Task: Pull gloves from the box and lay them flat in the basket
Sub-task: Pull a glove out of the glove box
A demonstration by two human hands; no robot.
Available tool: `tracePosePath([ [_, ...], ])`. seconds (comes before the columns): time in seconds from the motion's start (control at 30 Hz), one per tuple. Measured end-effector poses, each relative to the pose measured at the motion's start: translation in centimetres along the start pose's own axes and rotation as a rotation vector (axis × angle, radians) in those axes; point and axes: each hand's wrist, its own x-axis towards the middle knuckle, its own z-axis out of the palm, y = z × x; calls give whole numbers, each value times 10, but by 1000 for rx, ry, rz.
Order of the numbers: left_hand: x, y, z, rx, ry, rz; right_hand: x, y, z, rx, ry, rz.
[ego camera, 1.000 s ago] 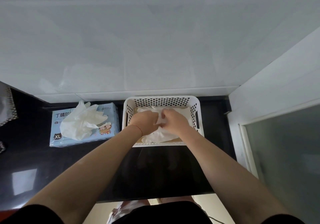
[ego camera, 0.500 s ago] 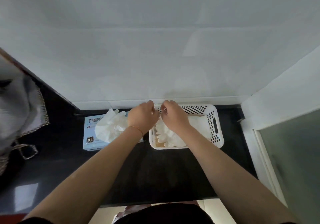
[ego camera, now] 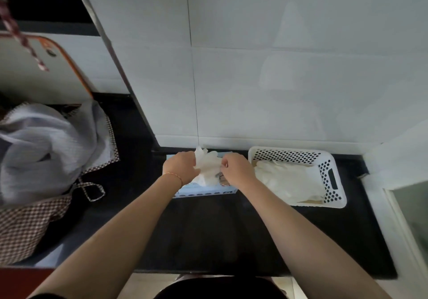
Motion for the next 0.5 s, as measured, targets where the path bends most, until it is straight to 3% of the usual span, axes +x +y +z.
tracePosePath([
  [0.1, 2, -3, -3, -82, 11, -1, 2, 1, -6, 1, 50, 31],
  [0.37, 7, 3, -33, -229, 224, 100, -3, -5, -24, 130, 124, 81],
  [0.5, 6, 5, -34, -320, 116, 265, -7, -10, -39, 326, 138, 68],
])
